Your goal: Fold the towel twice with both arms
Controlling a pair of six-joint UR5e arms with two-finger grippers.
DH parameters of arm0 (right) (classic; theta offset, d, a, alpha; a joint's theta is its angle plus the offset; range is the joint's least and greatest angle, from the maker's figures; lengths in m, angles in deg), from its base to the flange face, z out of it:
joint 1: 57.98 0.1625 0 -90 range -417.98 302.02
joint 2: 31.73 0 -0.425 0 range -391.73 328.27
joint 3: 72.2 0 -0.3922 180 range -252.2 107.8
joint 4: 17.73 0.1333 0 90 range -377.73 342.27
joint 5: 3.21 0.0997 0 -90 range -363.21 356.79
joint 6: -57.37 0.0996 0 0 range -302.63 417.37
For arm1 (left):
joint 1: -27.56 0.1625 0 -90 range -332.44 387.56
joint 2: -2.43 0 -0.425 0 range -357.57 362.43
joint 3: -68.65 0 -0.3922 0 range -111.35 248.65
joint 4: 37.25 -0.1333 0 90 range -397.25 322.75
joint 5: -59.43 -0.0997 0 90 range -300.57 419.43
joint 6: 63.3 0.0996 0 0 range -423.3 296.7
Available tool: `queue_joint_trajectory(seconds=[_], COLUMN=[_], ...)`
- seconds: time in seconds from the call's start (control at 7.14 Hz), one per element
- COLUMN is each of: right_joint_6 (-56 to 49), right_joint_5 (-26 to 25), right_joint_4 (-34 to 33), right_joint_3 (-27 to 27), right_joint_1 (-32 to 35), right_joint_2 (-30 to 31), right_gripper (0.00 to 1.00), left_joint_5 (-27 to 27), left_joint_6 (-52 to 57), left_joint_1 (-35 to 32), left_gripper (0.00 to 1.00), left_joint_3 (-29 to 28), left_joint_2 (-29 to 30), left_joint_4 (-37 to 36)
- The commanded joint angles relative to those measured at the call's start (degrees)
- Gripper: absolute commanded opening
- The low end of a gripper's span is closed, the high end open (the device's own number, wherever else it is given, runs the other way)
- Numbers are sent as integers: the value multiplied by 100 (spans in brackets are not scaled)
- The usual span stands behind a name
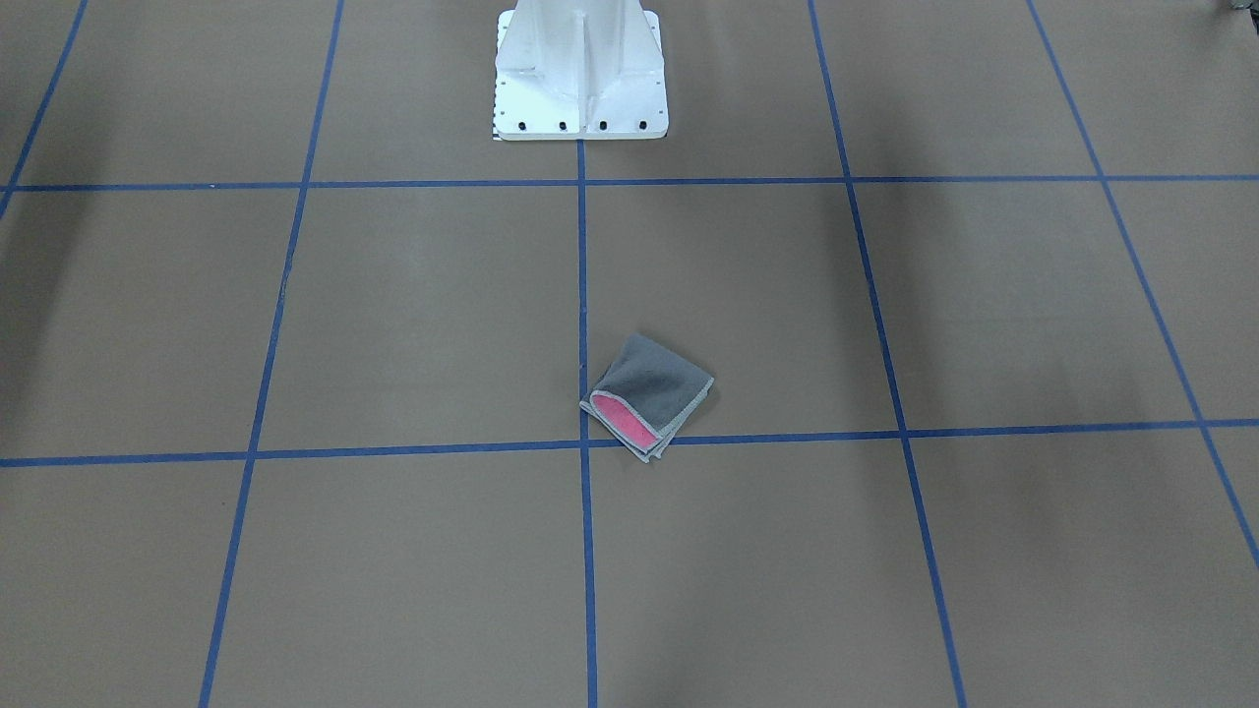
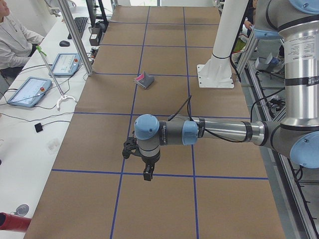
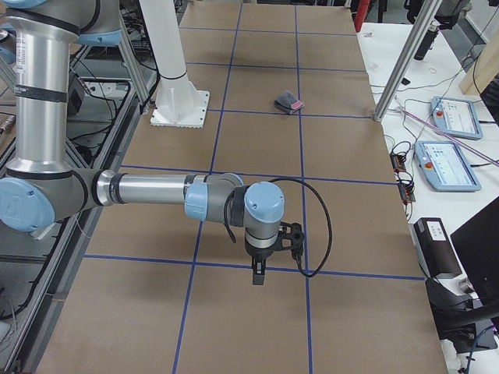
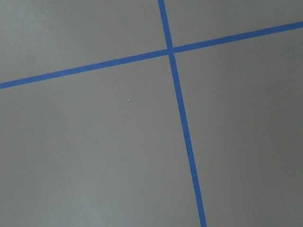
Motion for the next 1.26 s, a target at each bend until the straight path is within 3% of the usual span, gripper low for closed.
queue_joint_trajectory(seconds=[0.0,0.42,1.12], right_joint_6=[2,2,-7], right_joint_5=[40,40,40], right_joint_4=[-1,8,8], right_joint_3=[3,-6,-6], right_joint_1=[0,0,0], right_joint_2=[0,0,0], right_gripper=[99,99,99], left_joint_5=[13,757,725], left_joint_6=[-28,-81,-37], left_joint_1=[-3,-3,-178], left_gripper=[100,100,100], left_joint_3=[-3,-99,5], left_joint_2=[-64,-99,-91], left_joint_4=[188,-195,-171])
